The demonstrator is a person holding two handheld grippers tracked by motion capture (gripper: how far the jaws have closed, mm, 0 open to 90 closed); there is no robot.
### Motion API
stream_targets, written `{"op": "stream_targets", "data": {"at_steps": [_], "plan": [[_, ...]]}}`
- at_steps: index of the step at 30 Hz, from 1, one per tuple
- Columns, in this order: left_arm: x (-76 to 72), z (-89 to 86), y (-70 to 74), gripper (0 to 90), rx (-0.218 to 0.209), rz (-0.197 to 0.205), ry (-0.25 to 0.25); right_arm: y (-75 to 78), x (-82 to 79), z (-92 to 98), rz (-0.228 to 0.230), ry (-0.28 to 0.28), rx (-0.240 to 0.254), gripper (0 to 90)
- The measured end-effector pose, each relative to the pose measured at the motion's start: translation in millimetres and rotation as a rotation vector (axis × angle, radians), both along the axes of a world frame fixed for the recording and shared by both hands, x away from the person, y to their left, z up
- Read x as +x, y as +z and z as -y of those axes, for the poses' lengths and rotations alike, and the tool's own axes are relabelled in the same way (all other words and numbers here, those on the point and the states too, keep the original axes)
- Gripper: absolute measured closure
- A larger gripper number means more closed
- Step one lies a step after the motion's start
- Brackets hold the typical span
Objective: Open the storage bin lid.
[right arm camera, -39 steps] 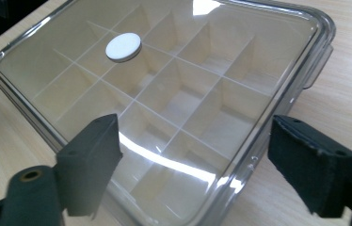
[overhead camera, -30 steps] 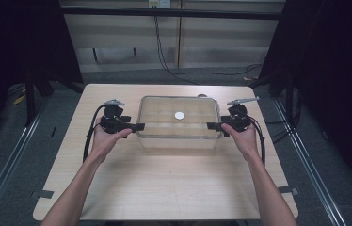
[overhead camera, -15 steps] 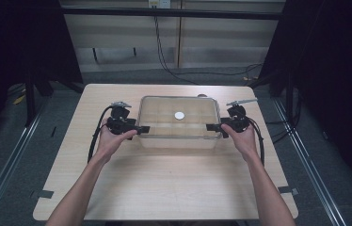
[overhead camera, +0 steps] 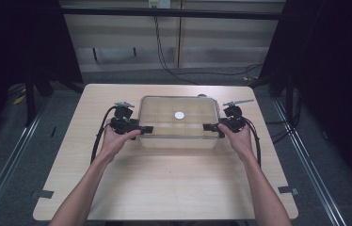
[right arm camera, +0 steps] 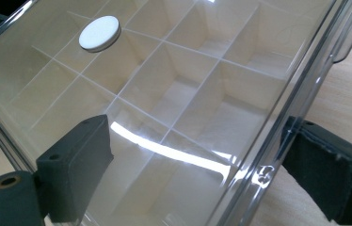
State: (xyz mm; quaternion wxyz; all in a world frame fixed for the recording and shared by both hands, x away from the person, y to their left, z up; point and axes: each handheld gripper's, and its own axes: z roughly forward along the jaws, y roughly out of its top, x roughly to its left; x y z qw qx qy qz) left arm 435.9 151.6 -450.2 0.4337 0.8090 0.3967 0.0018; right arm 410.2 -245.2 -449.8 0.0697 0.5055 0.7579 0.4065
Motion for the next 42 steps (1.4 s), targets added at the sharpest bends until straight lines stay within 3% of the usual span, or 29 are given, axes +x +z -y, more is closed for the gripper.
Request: {"op": "stream_targets", "data": {"at_steps": [6,13,23,30,36,42], "plan": [[0.1,4.3,0.6,12.6,0.016,0.007,0.003,-2.5,3.5,-1.4,-0.033,-0.02,0.023,7.3],[1.0,5.1,2.1,12.3,0.03,0.0,0.006,-1.1,3.2,-4.7,-0.02,-0.038,0.005,7.9],[1.1,1.6,1.7,17.6,0.007,-0.01,0.023,0.7,1.3,-7.4,-0.01,-0.065,-0.013,9.7],[1.0,-1.1,0.1,19.4,-0.011,-0.008,0.025,-0.7,0.2,-1.6,0.009,-0.091,0.023,17.5],[4.6,-1.2,-0.7,19.5,-0.017,-0.002,0.03,-2.3,1.7,-1.7,0.01,-0.1,0.033,16.6],[8.7,0.4,-0.9,19.9,-0.015,0.002,0.043,-0.6,4.6,-6.3,-0.004,-0.097,0.009,12.7]]}}
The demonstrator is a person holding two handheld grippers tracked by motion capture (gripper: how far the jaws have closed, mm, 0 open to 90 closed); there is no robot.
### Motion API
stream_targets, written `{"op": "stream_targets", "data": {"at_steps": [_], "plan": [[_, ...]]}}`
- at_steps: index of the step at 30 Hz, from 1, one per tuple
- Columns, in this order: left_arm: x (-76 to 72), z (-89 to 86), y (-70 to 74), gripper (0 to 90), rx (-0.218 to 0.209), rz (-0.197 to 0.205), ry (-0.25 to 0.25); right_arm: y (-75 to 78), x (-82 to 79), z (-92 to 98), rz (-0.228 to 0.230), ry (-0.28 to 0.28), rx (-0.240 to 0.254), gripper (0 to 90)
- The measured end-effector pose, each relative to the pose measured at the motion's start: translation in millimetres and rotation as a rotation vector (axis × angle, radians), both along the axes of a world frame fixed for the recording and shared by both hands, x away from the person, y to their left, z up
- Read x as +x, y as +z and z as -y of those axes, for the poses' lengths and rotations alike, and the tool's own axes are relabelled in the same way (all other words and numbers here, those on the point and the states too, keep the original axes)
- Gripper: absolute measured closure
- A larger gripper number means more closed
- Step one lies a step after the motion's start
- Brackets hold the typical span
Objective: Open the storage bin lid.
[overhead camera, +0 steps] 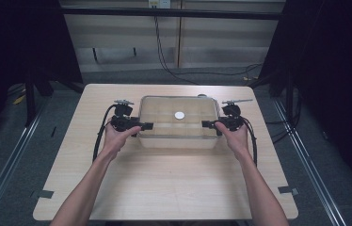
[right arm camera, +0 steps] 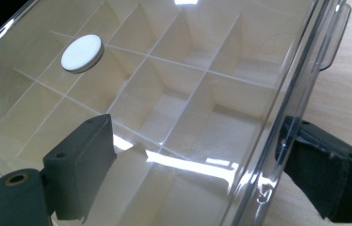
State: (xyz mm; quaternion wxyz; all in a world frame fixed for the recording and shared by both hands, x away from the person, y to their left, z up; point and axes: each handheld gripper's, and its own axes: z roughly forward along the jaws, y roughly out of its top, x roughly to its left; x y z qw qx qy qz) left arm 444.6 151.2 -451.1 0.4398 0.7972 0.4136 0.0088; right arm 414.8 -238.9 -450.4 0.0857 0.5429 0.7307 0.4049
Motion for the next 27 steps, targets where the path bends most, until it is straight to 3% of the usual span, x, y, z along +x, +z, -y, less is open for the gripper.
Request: {"op": "stream_targets", "data": {"at_steps": [5,11,14,17,21,22,25,27], "plan": [[0.6,-3.0,-1.1,22.7,-0.023,-0.004,0.003,-0.6,0.5,0.0,0.016,-0.019,0.001,14.7],[0.2,-2.6,-0.9,22.5,-0.017,0.0,0.009,1.2,-1.1,0.5,0.04,-0.032,-0.019,17.7],[-0.1,-4.5,0.4,23.5,-0.02,0.019,0.021,3.8,-1.4,0.3,0.045,-0.053,0.009,16.9],[-1.5,-4.6,2.6,24.2,-0.022,0.024,0.022,4.5,-2.1,-0.4,0.053,-0.052,0.005,16.4],[-3.1,-7.1,6.4,31.6,-0.025,0.05,0.02,4.8,-3.1,3.0,0.065,-0.05,0.041,16.5],[-4.2,-7.2,8.1,33.3,-0.02,0.064,0.02,6.0,-4.0,5.7,0.072,-0.051,0.08,16.7],[-5.2,-6.5,9.1,35.0,-0.023,0.069,0.025,7.9,-5.1,8.1,0.09,-0.049,0.086,20.1],[-7.2,-7.0,10.1,36.1,-0.017,0.095,0.042,9.3,-6.8,10.4,0.103,-0.049,0.118,21.9]]}}
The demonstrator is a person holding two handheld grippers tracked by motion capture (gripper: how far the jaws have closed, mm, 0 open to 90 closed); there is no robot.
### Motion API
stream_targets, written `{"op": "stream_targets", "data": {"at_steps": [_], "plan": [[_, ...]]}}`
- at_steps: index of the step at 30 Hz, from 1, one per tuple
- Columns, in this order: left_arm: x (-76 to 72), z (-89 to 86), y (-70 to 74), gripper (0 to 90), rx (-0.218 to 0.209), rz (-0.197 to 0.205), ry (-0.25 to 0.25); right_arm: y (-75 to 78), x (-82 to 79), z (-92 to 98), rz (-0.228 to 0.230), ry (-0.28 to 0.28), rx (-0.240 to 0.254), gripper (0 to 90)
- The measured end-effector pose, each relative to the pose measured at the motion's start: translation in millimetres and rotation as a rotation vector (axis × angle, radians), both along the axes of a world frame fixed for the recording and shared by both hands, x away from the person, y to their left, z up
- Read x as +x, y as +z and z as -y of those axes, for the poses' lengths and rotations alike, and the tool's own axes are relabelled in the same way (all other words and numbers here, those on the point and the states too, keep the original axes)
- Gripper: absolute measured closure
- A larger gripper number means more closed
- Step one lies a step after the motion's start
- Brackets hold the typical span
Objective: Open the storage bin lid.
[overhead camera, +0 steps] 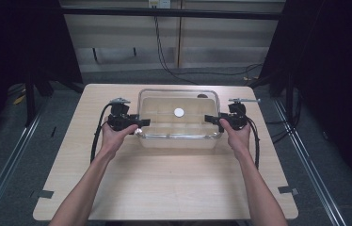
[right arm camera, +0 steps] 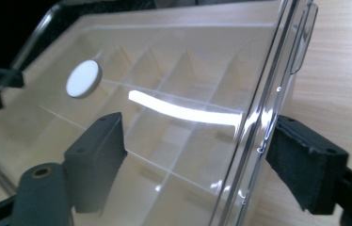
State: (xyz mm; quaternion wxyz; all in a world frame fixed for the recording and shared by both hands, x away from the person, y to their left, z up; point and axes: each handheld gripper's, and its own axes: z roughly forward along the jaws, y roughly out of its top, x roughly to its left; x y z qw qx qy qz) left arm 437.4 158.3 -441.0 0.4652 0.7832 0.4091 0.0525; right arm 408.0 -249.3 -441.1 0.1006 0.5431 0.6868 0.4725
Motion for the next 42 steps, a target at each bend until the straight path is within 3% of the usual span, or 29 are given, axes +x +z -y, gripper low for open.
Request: {"op": "stream_targets", "data": {"at_steps": [2,8,11,17,20,22,26,27,33,42], "plan": [[-0.3,-0.4,0.2,36.2,-0.006,-0.001,0.0,2.0,-1.8,2.6,0.015,-0.001,0.044,24.0],[-1.8,-4.3,2.6,41.2,-0.021,0.018,0.012,3.2,-5.9,8.2,0.028,0.006,0.025,38.7],[-3.0,-5.9,3.5,42.4,-0.026,0.022,0.007,4.1,-8.8,11.4,0.037,0.024,0.047,39.8],[-6.9,-10.7,9.4,48.9,-0.036,0.047,0.006,8.6,-14.9,17.6,0.071,0.03,0.081,50.5],[-8.6,-12.1,11.1,51.5,-0.045,0.054,0.004,11.4,-18.1,16.6,0.075,0.027,0.06,53.0],[-10.4,-11.1,10.3,53.1,-0.021,0.063,0.002,13.1,-21.0,13.4,0.081,0.014,0.021,53.1],[-11.1,-14.3,8.5,56.9,-0.063,0.047,0.002,12.9,-23.0,14.0,0.076,0.011,0.022,55.7],[-11.0,-16.1,7.8,57.8,-0.085,0.046,0.004,12.4,-23.8,15.9,0.073,0.006,0.024,59.9],[-13.5,-15.4,10.5,58.9,-0.068,0.055,0.001,12.9,-26.5,18.3,0.079,0.001,0.035,63.7],[-22.4,-19.4,14.7,64.2,-0.078,0.08,-0.031,18.2,-34.1,22.0,0.084,-0.005,0.071,69.5]]}}
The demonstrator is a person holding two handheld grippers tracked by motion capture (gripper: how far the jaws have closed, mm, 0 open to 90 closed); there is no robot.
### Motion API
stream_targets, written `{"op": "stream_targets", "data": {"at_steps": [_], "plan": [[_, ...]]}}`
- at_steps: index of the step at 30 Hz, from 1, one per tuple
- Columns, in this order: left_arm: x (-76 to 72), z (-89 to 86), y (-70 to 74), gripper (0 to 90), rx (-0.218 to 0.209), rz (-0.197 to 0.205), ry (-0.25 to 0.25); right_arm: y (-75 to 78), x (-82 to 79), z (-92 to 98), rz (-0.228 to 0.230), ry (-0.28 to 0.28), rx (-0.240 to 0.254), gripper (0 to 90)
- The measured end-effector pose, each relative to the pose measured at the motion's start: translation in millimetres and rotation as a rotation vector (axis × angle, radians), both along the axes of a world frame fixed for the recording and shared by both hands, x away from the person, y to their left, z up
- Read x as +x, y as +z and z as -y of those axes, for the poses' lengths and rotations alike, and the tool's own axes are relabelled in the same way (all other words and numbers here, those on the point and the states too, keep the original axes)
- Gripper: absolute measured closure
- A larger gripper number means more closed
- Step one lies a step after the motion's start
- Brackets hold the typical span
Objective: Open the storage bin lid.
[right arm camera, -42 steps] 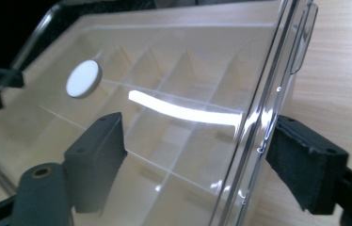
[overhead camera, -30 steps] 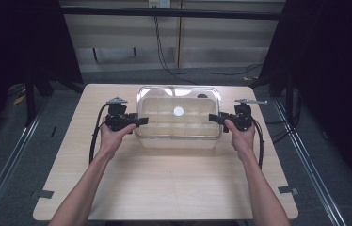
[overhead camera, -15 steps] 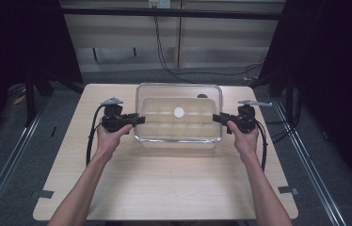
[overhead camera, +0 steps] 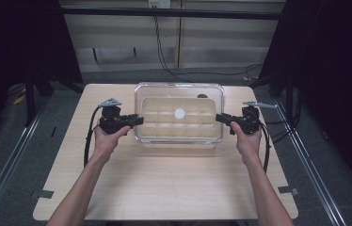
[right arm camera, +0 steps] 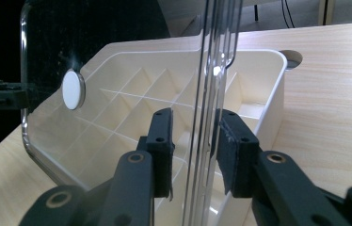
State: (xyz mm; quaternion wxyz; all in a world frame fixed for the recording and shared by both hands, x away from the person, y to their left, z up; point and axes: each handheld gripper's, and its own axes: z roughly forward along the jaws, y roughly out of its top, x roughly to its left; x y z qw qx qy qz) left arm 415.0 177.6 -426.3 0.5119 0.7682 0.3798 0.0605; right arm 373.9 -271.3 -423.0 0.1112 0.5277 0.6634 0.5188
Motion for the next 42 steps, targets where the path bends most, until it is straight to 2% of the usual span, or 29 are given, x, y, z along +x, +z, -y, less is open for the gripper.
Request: {"op": "stream_targets", "data": {"at_steps": [2,3,8,19,30,32,34,36,42], "plan": [[-0.6,-0.6,0.0,65.5,-0.002,0.002,-0.006,1.8,-0.7,2.4,0.001,0.004,0.016,70.8],[-1.5,-1.5,-0.9,66.2,-0.015,0.004,-0.016,2.9,-1.4,2.7,0.005,0.004,0.014,70.8],[-3.4,-3.1,-1.0,67.5,-0.016,0.002,-0.023,2.9,-4.6,2.4,0.009,0.003,0.004,71.2],[-13.4,-5.1,3.7,71.8,-0.028,0.003,-0.006,14.3,-16.5,1.8,0.045,0.018,-0.007,72.8],[-21.2,-6.2,3.9,71.8,-0.026,0.019,-0.02,11.4,-24.5,2.4,0.058,0.014,0.009,73.0],[-23.5,-8.0,2.8,72.3,-0.055,0.014,-0.029,11.8,-26.3,3.1,0.063,0.017,0.012,73.2],[-25.1,-8.0,2.7,72.3,-0.044,0.016,-0.032,13.4,-28.5,4.6,0.072,0.025,0.032,74.1],[-26.5,-7.5,3.4,72.5,-0.031,0.021,-0.035,15.0,-30.0,5.1,0.079,0.029,0.019,74.1],[-31.1,-8.3,5.2,72.7,-0.045,0.024,-0.039,16.4,-33.5,5.5,0.079,0.034,0.015,74.1]]}}
